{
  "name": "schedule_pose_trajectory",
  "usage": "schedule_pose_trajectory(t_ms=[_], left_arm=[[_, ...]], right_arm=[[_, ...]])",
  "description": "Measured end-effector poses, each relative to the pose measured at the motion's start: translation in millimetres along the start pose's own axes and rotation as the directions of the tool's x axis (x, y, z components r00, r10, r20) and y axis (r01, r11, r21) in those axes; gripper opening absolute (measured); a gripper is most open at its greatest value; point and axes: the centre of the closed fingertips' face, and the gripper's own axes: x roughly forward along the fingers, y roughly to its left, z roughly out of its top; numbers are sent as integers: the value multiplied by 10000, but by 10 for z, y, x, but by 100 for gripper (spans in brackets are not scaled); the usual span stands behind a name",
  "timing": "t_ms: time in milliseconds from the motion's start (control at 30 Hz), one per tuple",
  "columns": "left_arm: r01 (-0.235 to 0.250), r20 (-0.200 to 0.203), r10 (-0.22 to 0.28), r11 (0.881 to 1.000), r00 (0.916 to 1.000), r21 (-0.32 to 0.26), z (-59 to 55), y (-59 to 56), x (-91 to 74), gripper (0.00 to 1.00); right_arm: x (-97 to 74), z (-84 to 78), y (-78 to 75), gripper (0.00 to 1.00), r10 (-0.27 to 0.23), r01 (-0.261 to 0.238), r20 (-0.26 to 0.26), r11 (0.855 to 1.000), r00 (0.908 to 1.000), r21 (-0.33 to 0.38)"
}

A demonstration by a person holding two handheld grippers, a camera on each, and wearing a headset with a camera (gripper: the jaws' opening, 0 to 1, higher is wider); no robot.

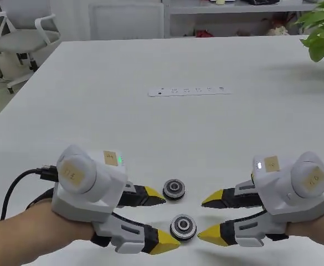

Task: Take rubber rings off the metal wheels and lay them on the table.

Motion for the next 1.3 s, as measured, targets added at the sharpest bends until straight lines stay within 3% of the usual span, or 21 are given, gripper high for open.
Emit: schedule_pose_trajectory(t_ms=[933, 1067, 1200, 1300], left_arm=[[168, -293, -173, 9997, 9994, -171, -59, -1, 203, 28], [113, -294, -117, 9998, 9995, -148, -62, 1, 223, 25], [-274, -338, 281, 9994, 9990, 192, -62, 47, 251, 13], [-311, -301, 313, 9995, 9991, 62, -59, 55, 255, 11]], right_arm=[[30, -35, 32, 31, 137, -136, -71, 9998, 9999, 114], [31, -46, 32, 31, 133, -132, -78, 9998, 9999, 144], [32, -55, 35, 32, 139, -138, -81, 9997, 9999, 178], [34, -57, 35, 32, 137, -135, -84, 9998, 9999, 176]])
